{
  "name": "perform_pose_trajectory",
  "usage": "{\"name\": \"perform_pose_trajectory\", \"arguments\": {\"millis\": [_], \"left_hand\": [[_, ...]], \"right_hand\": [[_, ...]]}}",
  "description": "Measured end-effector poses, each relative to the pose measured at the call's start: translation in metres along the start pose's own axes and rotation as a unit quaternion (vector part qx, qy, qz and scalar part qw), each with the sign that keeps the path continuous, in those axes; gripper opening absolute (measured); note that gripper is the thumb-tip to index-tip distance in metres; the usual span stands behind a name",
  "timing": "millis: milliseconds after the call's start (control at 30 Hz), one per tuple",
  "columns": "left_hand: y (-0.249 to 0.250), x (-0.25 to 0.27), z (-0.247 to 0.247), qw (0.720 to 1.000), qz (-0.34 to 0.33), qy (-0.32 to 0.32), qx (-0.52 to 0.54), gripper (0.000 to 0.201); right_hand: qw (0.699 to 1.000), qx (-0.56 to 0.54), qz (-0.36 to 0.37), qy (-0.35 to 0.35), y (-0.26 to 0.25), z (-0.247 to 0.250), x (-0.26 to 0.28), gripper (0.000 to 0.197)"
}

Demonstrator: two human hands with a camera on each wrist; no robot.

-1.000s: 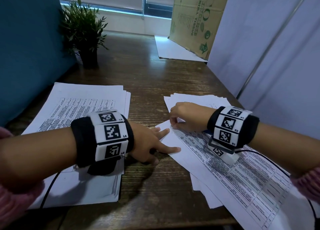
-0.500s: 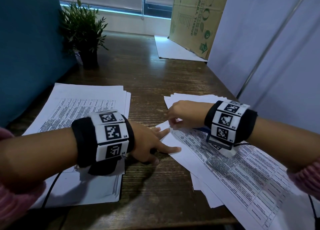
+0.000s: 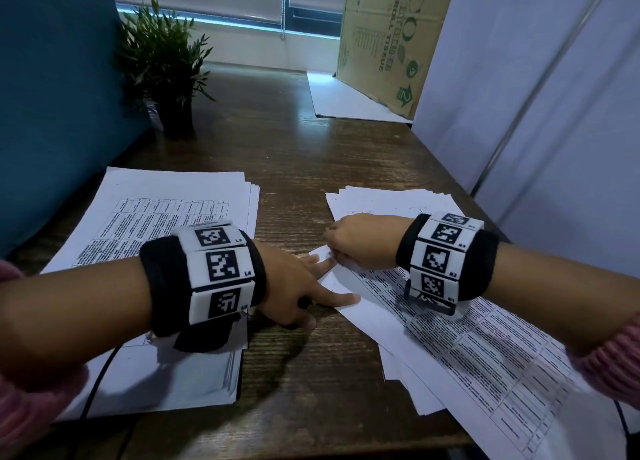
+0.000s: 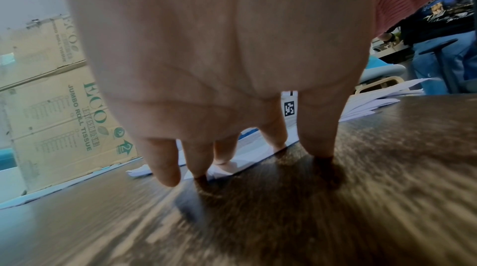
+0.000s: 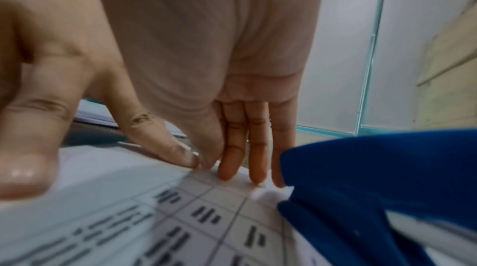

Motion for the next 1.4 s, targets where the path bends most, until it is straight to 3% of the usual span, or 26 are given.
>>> {"name": "perform_pose_trajectory", "arguments": {"millis": [167, 300, 800, 900, 1000, 1067, 1167, 1233, 1400], "left_hand": [[0.000, 0.001, 0.000, 1.000, 0.001, 0.002, 0.004, 0.062], [0.000, 0.001, 0.000, 1.000, 0.000, 0.004, 0.004, 0.062], [0.000, 0.001, 0.001, 1.000, -0.005, -0.001, 0.007, 0.063], [0.000, 0.001, 0.002, 1.000, -0.003, -0.005, 0.009, 0.063], [0.000, 0.002, 0.003, 1.000, -0.003, -0.006, 0.008, 0.062], [0.001, 0.002, 0.003, 1.000, -0.003, -0.008, 0.006, 0.062], [0.000, 0.003, 0.002, 1.000, -0.003, -0.009, 0.011, 0.063], [0.000, 0.002, 0.002, 1.000, -0.003, -0.010, 0.016, 0.063], [0.001, 0.002, 0.003, 1.000, 0.000, -0.018, 0.010, 0.063]], "right_hand": [[0.996, -0.065, -0.035, 0.041, 0.006, 0.001, 0.006, 0.012], [0.987, -0.133, -0.038, 0.077, 0.015, 0.003, 0.018, 0.015], [0.974, -0.169, -0.091, 0.118, 0.040, -0.001, 0.033, 0.019], [0.967, -0.175, -0.102, 0.157, 0.045, -0.002, 0.038, 0.010], [0.959, -0.162, -0.139, 0.187, 0.050, -0.002, 0.046, 0.021], [0.959, -0.152, -0.170, 0.170, 0.051, -0.006, 0.054, 0.030], [0.965, -0.133, -0.210, 0.085, 0.048, -0.019, 0.065, 0.037], [0.964, -0.154, -0.203, 0.074, 0.044, -0.026, 0.070, 0.031], [0.958, -0.214, -0.122, 0.149, 0.027, -0.015, 0.069, 0.023]]}}
Point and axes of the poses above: each hand's wrist, its own x-axis away from the middle knuckle, its own z-axis out of the back of the hand, y = z × x, the point moved 3 cm from there along -x, towards the middle knuckle, and after that the axes turned 15 degrees about z, right-handed, at the moved point
